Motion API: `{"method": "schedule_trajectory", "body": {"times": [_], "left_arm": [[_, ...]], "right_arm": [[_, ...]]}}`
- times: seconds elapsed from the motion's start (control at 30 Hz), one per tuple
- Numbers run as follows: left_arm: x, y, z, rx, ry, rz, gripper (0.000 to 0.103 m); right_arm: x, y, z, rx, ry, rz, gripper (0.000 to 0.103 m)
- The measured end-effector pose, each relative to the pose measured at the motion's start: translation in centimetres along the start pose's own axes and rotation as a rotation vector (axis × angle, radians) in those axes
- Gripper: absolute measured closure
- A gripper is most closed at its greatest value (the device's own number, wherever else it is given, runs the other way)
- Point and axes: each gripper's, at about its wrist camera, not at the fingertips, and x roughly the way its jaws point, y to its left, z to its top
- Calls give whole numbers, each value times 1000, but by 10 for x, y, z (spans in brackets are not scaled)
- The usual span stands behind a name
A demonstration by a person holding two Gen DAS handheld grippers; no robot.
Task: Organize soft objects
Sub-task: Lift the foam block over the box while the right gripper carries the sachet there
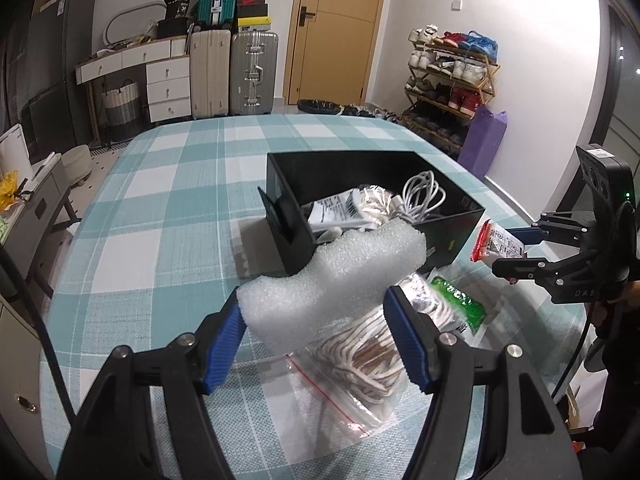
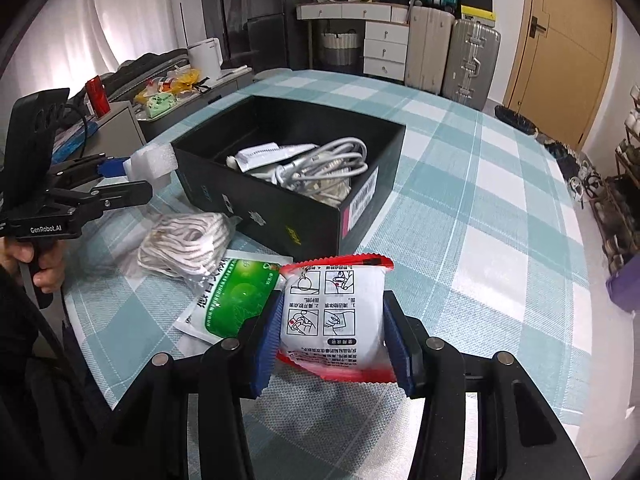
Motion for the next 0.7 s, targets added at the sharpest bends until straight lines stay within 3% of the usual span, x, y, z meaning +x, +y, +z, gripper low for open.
{"method": "schedule_trajectory", "body": {"times": [0.7], "left_arm": [[-13, -7, 15, 3, -60, 6, 35]], "right_arm": [[-34, 1, 12, 34, -122, 7, 55]]}}
